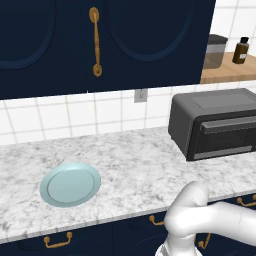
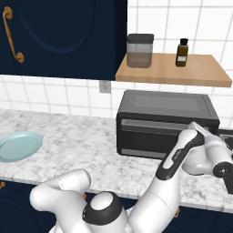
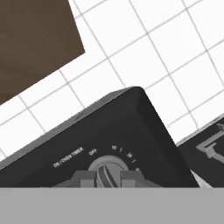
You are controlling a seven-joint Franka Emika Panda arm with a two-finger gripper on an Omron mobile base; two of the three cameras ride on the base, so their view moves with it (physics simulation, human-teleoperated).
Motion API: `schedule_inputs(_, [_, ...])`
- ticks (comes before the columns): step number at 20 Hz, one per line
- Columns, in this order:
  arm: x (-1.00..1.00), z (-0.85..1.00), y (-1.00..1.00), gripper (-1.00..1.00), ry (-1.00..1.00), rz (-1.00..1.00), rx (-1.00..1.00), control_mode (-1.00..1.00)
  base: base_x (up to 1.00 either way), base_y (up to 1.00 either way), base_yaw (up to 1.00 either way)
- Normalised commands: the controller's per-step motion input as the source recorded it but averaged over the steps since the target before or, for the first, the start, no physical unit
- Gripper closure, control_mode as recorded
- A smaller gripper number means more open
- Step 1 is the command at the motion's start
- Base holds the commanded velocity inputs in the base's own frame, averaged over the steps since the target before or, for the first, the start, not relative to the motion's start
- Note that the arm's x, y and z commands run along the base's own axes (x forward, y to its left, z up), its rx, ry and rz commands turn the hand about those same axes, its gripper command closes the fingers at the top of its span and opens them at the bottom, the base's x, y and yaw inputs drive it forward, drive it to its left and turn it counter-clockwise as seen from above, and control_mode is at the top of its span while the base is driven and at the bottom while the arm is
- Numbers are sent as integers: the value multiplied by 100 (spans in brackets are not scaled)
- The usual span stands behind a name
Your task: Pick up the kebab skewer and baguette bread, and place them inside the toaster oven. Close the toaster oven door and start by setting the timer.
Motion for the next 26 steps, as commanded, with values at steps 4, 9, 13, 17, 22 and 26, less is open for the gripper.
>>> schedule_inputs(4, [0,-4,-3,100,0,0,26,-100,0,0,0])
schedule_inputs(9, [0,-5,-4,100,0,0,26,-100,0,0,0])
schedule_inputs(13, [0,-14,0,100,0,0,24,-100,0,0,0])
schedule_inputs(17, [0,-21,0,100,0,0,23,-100,0,0,0])
schedule_inputs(22, [0,-21,0,100,0,0,23,-100,0,0,0])
schedule_inputs(26, [0,-17,0,100,0,0,25,-100,0,0,0])
